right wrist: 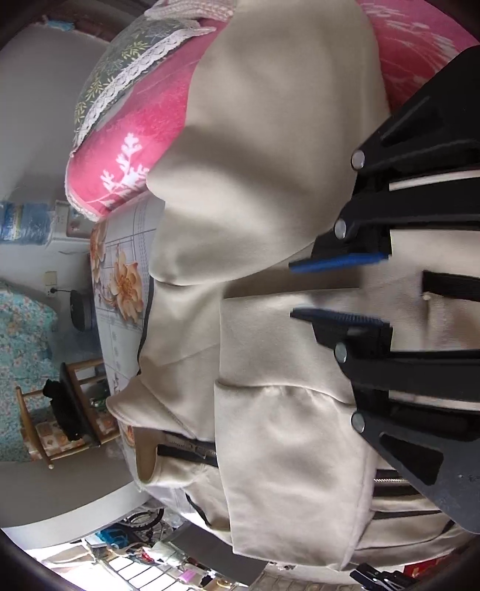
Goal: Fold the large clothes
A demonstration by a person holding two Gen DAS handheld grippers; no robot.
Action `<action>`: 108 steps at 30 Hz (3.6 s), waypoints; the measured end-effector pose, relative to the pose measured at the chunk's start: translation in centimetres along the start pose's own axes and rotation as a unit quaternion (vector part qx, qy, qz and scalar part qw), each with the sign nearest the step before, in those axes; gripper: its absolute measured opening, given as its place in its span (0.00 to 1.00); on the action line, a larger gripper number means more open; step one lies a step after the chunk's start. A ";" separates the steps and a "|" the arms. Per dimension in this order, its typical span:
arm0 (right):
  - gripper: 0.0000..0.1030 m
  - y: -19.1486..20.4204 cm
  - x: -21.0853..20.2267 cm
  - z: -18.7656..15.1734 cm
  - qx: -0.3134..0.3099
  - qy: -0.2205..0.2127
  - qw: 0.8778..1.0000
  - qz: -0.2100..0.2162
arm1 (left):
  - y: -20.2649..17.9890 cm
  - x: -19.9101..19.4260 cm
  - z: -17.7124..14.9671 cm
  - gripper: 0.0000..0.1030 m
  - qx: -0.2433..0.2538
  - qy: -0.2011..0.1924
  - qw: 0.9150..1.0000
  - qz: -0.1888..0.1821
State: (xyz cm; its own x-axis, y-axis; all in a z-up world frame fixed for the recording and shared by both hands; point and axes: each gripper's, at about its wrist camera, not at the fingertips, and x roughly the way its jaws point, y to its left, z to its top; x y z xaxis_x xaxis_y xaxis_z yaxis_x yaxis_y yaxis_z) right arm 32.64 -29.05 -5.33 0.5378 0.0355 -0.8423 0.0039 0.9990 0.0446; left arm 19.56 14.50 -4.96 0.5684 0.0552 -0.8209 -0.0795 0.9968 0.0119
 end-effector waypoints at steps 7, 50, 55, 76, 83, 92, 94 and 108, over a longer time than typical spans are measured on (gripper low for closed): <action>0.58 -5.0 -7.0 -8.9 0.042 0.014 0.997 0.068 | 2.9 -2.9 -5.3 0.39 -0.051 0.046 0.997 -0.041; 0.30 -7.9 -13.7 -25.4 0.099 0.018 0.986 0.131 | 1.6 -9.1 -15.8 0.17 -0.131 0.034 0.986 -0.100; 0.05 -7.1 -13.7 -25.5 0.094 0.014 0.989 0.115 | 1.2 -9.8 -16.1 0.05 -0.106 0.021 0.992 -0.072; 0.05 -6.7 -19.9 -32.6 0.096 0.035 0.990 0.102 | 4.1 -16.1 -21.3 0.06 -0.064 0.052 0.993 -0.081; 0.46 -8.1 -20.8 -31.9 0.081 0.040 0.995 0.051 | 5.2 -16.3 -22.0 0.20 -0.045 0.061 0.996 -0.043; 0.48 -10.5 -23.7 -27.7 0.105 -0.025 0.994 0.013 | 7.2 -18.6 -16.1 0.22 -0.069 -0.005 0.997 -0.015; 0.48 -10.2 -23.5 -26.2 0.112 -0.040 0.992 0.035 | 6.2 -18.2 -14.1 0.22 -0.063 -0.022 0.998 -0.023; 0.48 0.1 -11.5 -12.8 0.042 -0.004 0.988 0.148 | -5.1 -7.2 -1.2 0.24 0.019 -0.031 0.998 -0.054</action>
State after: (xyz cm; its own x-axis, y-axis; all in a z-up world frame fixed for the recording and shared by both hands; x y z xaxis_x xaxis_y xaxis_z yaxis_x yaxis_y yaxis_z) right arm 15.61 -29.03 -2.50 0.5322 0.3254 -0.7816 -0.0847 0.9390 0.3333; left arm 14.87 8.97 0.17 0.6224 -0.0497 -0.7811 0.0147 0.9985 -0.0519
